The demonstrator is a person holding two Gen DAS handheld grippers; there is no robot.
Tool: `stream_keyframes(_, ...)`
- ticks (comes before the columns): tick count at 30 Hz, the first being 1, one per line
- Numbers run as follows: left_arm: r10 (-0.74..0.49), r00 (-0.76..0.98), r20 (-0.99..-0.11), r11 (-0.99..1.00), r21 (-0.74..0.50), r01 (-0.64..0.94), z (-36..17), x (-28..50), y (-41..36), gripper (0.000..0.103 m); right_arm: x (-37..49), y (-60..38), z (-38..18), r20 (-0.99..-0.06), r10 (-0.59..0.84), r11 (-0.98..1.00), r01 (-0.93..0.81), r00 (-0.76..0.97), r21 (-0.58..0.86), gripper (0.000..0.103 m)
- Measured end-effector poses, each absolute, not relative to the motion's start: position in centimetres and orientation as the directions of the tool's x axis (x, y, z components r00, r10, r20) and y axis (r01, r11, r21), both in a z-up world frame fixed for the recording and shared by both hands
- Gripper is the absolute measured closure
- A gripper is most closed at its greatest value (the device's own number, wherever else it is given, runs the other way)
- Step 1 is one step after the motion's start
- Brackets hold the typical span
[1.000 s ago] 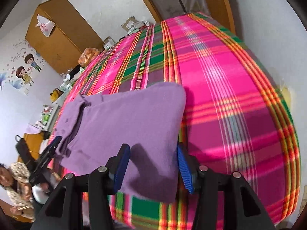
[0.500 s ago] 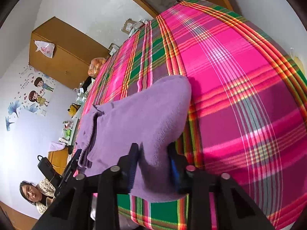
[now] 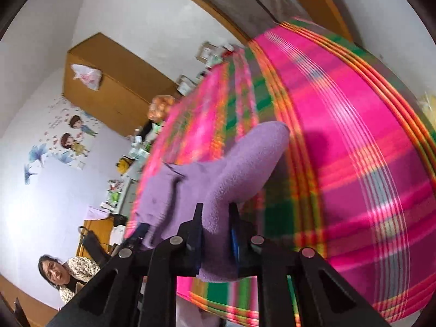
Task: Fold clothes
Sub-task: 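Grasp the folded end of the lilac garment with the right gripper and lift, then fold the lifted end over onto the garment and open the right gripper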
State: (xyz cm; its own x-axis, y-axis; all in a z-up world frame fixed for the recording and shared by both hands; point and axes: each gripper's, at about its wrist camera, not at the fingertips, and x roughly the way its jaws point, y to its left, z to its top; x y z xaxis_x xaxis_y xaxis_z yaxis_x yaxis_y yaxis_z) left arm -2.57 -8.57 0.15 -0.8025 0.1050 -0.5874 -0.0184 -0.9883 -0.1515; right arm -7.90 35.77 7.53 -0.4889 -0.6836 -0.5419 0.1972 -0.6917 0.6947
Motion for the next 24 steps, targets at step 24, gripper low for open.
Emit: stream_keyframes(24, 0.085, -0.824, -0.561, -0.983, -0.183, 0.023, 2.2, -0.8, -12.0, 0.046, -11.4, 21.6, 17.2, -0.446, -0.805, -0.592, 0.487, -0.390, 0.642, 0.086)
